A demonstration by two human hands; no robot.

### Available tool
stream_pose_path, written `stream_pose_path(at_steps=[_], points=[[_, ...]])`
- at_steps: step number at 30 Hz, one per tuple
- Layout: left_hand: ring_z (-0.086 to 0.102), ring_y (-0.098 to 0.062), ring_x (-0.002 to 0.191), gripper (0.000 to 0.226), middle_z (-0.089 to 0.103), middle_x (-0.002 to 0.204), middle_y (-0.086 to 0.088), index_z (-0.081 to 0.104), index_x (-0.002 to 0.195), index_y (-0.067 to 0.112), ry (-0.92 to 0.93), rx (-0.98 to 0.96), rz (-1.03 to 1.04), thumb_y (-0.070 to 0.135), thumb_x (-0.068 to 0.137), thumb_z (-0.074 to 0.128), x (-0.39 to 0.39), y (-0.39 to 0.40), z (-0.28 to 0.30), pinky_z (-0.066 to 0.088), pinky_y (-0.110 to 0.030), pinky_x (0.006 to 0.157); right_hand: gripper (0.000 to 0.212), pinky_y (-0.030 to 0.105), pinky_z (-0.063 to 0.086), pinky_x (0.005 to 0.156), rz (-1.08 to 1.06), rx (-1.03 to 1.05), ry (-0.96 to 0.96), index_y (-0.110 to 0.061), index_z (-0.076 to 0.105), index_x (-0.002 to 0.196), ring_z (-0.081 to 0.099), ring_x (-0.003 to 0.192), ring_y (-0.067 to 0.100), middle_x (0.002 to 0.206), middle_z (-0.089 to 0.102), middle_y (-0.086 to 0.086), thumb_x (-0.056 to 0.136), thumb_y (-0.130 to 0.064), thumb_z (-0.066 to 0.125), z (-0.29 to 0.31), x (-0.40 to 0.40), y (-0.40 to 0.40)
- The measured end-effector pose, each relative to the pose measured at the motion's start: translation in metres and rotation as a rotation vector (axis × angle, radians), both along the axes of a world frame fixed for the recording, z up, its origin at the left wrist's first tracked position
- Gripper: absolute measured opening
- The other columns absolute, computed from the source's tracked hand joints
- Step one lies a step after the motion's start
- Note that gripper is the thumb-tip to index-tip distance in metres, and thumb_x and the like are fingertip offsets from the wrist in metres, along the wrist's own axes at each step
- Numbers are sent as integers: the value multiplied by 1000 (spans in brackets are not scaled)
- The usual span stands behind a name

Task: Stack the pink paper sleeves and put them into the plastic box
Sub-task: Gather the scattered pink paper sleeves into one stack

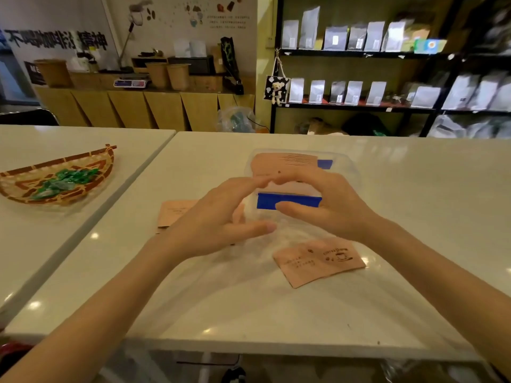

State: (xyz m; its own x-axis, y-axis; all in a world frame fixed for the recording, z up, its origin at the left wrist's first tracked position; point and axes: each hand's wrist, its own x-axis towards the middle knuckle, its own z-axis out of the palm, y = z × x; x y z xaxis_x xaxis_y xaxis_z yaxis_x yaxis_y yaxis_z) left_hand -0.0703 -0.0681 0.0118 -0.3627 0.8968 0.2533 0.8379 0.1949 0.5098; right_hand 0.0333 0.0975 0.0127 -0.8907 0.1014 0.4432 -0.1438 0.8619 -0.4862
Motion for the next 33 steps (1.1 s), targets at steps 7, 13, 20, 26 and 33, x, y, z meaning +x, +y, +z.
stream_pose_path(at_steps=[7,13,20,26,33], points=[[19,11,122,76,25,146,20,23,135,40,7,-131,-141,60,69,55,32,27,-20,17,-10,96,27,4,38,77,-135,-121,-260,-34,61,99,50,94,-10,100,57,-23,73,-36,67,-10,58,27],[16,-6,136,84,18,151,12,20,139,30,76,-301,-127,63,69,54,40,32,-37,18,-26,109,69,6,24,93,-144,-29,-536,-30,38,132,27,114,-3,138,37,-10,71,-45,67,-36,77,39],[19,-6,134,79,29,147,8,33,135,22,202,-311,-94,64,71,51,39,28,-45,16,-22,106,71,10,14,100,-121,-9,-504,-29,38,133,20,121,-7,143,33,-12,71,-49,65,-47,83,42],[33,-2,119,73,41,130,12,45,127,24,152,-258,-85,63,67,55,40,28,-44,30,-20,95,59,0,25,88,-136,-29,-432,-29,53,116,31,113,-6,129,47,-11,64,-49,71,-46,83,43],[28,6,109,67,40,131,16,44,127,26,129,-173,-103,57,70,59,30,27,-30,28,-13,90,56,16,32,97,-181,-68,-362,-32,55,107,39,114,3,118,49,-17,59,-55,71,-26,80,38]])
